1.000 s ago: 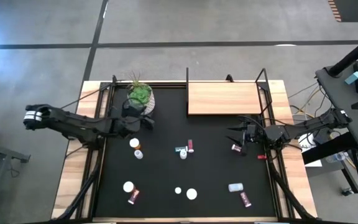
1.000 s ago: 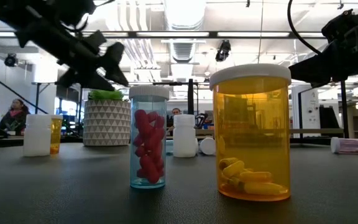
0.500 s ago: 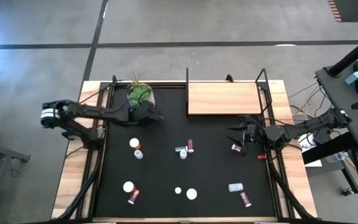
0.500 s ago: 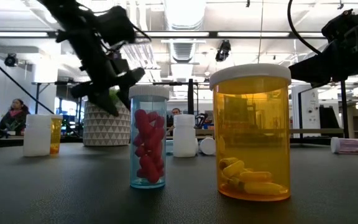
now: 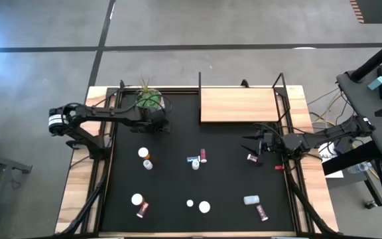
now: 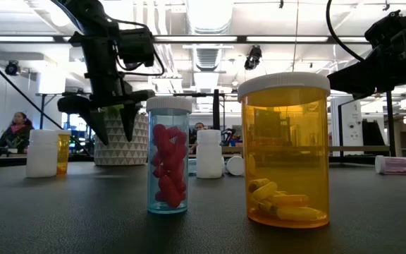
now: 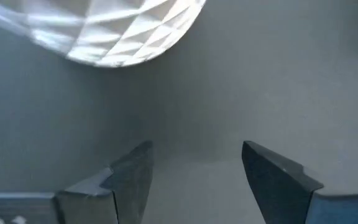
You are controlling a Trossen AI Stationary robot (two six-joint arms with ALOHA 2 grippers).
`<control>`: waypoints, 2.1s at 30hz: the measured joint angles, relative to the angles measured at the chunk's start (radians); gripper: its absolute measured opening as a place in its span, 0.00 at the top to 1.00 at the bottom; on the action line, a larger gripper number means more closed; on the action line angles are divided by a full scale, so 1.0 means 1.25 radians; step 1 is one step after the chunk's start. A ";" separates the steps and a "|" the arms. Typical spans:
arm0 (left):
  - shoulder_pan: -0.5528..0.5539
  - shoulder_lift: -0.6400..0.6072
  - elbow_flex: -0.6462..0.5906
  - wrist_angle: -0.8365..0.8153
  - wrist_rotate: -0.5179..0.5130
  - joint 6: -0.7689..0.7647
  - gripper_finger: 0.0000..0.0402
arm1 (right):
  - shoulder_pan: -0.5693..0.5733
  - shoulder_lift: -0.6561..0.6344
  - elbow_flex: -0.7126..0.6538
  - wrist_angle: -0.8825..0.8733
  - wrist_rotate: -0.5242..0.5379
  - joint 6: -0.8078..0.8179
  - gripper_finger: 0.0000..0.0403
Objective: Pick and place medicine bottles onto shelf by color
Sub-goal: Move the top orange pill bottle to the center of the table
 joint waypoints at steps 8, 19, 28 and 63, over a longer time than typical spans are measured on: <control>-0.005 -0.012 -0.001 -0.009 0.035 -0.081 0.43 | 0.000 0.000 0.000 0.000 0.000 0.000 0.56; 0.005 -0.011 -0.005 -0.061 0.037 -0.106 0.43 | 0.000 0.000 0.000 0.000 0.000 0.000 0.56; 0.026 -0.011 0.003 -0.085 0.035 -0.125 0.43 | 0.000 0.000 0.000 0.000 0.000 0.000 0.56; -0.070 0.009 -0.024 -0.151 0.059 -0.308 0.13 | 0.000 0.000 0.000 0.000 0.000 0.000 0.56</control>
